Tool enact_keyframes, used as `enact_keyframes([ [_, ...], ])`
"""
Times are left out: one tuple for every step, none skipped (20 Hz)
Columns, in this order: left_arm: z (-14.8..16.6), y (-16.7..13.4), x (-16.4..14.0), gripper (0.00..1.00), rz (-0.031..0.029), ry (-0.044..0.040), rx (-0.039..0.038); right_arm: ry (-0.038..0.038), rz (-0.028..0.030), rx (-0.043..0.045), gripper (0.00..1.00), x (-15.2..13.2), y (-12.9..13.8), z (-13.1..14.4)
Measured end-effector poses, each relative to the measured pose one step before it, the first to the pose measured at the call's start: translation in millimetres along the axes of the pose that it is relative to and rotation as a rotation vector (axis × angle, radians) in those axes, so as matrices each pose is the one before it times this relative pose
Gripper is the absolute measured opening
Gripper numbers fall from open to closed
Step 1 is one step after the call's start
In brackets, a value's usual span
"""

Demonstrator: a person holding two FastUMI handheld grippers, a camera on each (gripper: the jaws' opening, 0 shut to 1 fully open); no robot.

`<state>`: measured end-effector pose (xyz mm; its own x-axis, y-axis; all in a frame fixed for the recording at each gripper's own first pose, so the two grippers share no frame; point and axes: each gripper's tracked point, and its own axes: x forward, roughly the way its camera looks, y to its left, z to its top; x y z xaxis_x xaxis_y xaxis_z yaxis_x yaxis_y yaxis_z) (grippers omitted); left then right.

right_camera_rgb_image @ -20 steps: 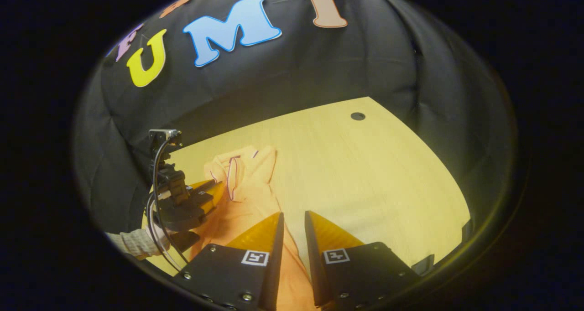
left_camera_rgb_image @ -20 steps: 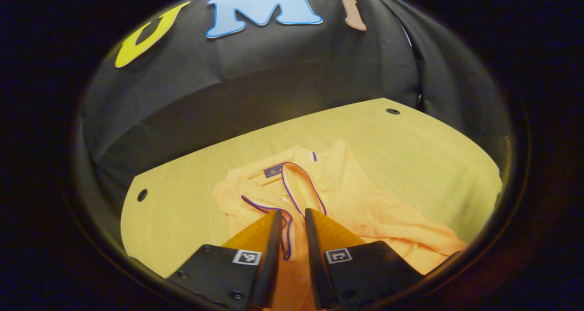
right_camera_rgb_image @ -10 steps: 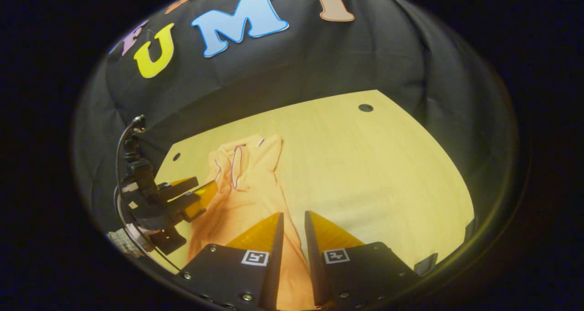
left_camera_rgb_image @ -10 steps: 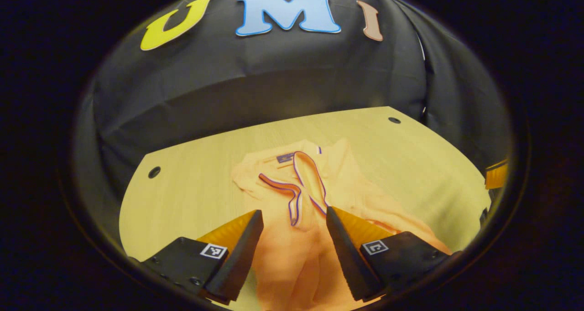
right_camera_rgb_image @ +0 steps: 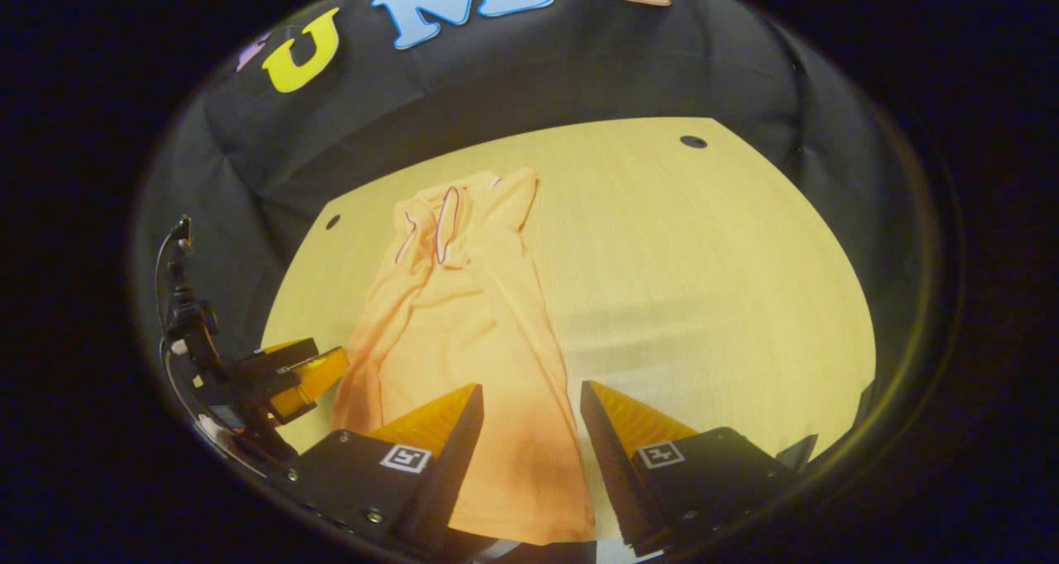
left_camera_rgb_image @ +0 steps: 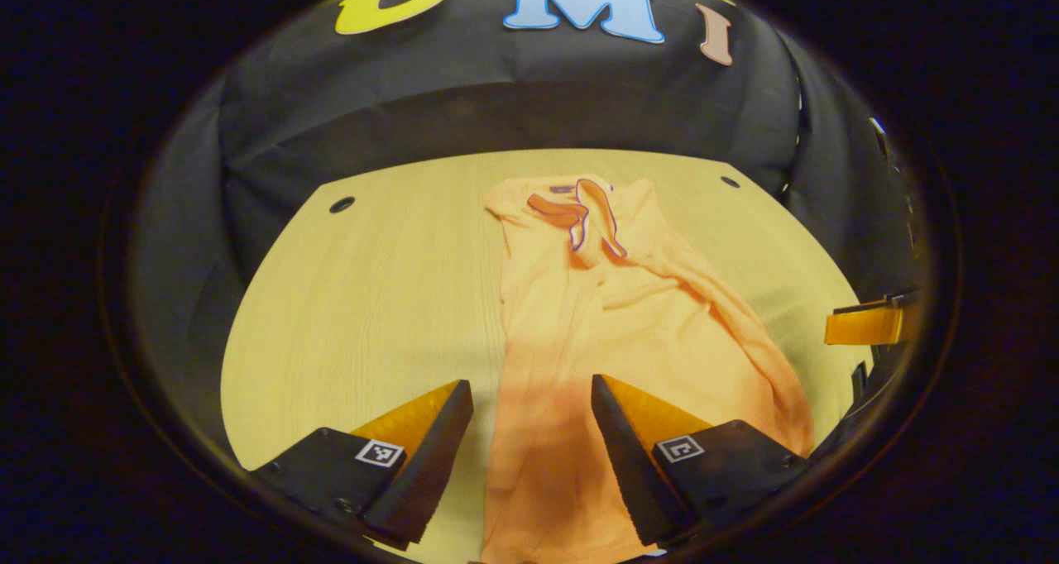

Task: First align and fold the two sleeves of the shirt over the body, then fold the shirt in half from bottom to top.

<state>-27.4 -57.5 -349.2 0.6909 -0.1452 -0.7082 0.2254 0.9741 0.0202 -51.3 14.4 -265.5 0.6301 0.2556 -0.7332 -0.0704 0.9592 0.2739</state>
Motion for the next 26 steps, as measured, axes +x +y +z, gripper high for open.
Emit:
enact_keyframes([
  [-14.27, 1.49, -8.64, 0.96, 0.00512, 0.0216, -0.0078, 0.03508, -0.00661, -0.00558, 0.77, 1.73, -0.62, -12.08],
  [-12.64, -1.55, -4.05, 0.96, 0.00341, 0.02127, -0.0072, 0.03521, -0.0106, -0.00718, 0.77, 0.17, -1.18, -13.04],
  [-12.14, -0.65, -5.24, 0.96, 0.004, 0.02058, -0.00635, 0.0373, -0.01091, -0.00844, 0.75, 0.0, -1.35, -11.31],
  [-12.54, 0.86, -4.44, 0.95, 0.00571, 0.02381, -0.00465, 0.0387, -0.0081, -0.00828, 0.77, 2.31, 0.11, -12.87],
  [-13.21, 1.28, -4.32, 0.96, 0.00454, 0.02505, -0.00083, 0.03549, -0.00513, -0.00812, 0.75, 3.07, 0.63, -10.88],
  [-11.04, 0.26, -3.59, 0.96, 0.00451, 0.02137, 0.00263, 0.03676, -0.00624, -0.00877, 0.75, 1.86, 0.37, -11.58],
  [-10.9, 0.15, -2.38, 0.96, 0.00388, 0.02363, 0.00502, 0.03319, -0.00754, -0.00881, 0.77, 1.86, -0.27, -9.34],
  [-10.32, 0.22, -2.49, 0.96, 0.00515, 0.02666, 0.00458, 0.0302, -0.00423, -0.00984, 0.77, 1.54, 0.95, -9.7],
  [-11.37, 1.02, -2.4, 0.96, 0.00263, 0.03358, 0.00433, 0.02695, -0.00518, -0.0127, 0.75, 3.04, 1.12, -8.13],
  [-9.85, 0.01, -1.27, 0.95, 0.00057, 0.02529, 0.00233, 0.02171, -0.00919, -0.01451, 0.75, 2.58, -0.03, -6.72],
  [-9.89, -0.71, -2.63, 0.96, -0.00505, 0.02735, -0.00068, 0.01892, -0.0098, -0.01654, 0.77, 1.92, 0.68, -6.66],
  [-10.24, -0.99, 1.84, 0.96, -0.00025, 0.02918, 0.0008, 0.01783, -0.00725, -0.01555, 0.75, 0.95, 0.88, -6.36],
  [-9.22, 2.28, 1.08, 0.96, 0.00651, 0.02812, 0.00163, 0.01777, -0.00748, -0.0135, 0.75, 2.15, 0.57, -5.52],
  [-7.86, 1.27, 2.78, 0.95, 0.00741, 0.02323, 0.00218, 0.01607, -0.0076, -0.01354, 0.75, 1.7, 0.31, -4.47],
  [-3.6, 0.84, 1.72, 0.95, 0.00562, 0.01406, 0.00284, 0.01211, -0.01222, -0.01279, 0.75, 1.62, -0.87, -3.93],
  [-2.03, 0.03, 1.7, 0.95, 0.00204, 0.01199, 0.00191, 0.01359, -0.01227, -0.01287, 0.75, 1.74, -1.05, -2.96],
  [1.73, -0.29, -0.62, 0.95, 0.00004, -0.00206, -0.00072, 0.01074, -0.01148, -0.00989, 0.77, 2.43, -0.25, -2.55],
  [-0.8, -0.05, 0.18, 0.96, 0.00062, 0.01244, 0.00339, 0.01148, -0.00835, -0.0083, 0.75, 2.13, 0.08, -1.39],
  [0.52, -0.05, -0.5, 0.96, -0.00013, 0.00808, 0.00259, 0.00787, -0.00998, -0.00707, 0.77, 1.51, -0.31, -0.16],
  [0.71, -0.78, 0.84, 0.96, -0.00201, 0.01434, 0.00273, 0.00322, -0.01093, -0.00558, 0.77, 0.18, -0.16, 0.72],
  [-0.48, -0.09, 1.44, 0.96, -0.00327, 0.01244, -0.00135, 0.00851, -0.01188, -0.00556, 0.77, 0.62, -0.2, -0.76],
  [0.08, -0.73, -0.54, 0.96, -0.00676, 0.01439, -0.00427, 0.01007, -0.01306, -0.00877, 0.77, -0.15, -0.33, -0.87],
  [-0.24, -0.53, 0.77, 0.95, -0.00584, 0.01033, -0.00473, 0.01418, -0.01186, -0.01582, 0.77, 0.49, -0.11, -0.46],
  [0.5, -0.02, 0.88, 0.95, -0.00357, 0.0108, -0.00259, 0.01003, -0.00518, -0.00367, 0.78, 0.28, -0.16, 0.47],
  [0.83, -0.43, 0.42, 0.96, -0.00154, 0.00779, 0.00203, 0.0158, -0.00145, 0.00841, 0.78, 0.4, 0.39, 0.02],
  [0.34, 0.2, 0.76, 0.96, 0.00063, 0.00696, 0.001, 0.01491, 0.00257, 0.01022, 0.8, -0.27, -0.32, 0.23],
])
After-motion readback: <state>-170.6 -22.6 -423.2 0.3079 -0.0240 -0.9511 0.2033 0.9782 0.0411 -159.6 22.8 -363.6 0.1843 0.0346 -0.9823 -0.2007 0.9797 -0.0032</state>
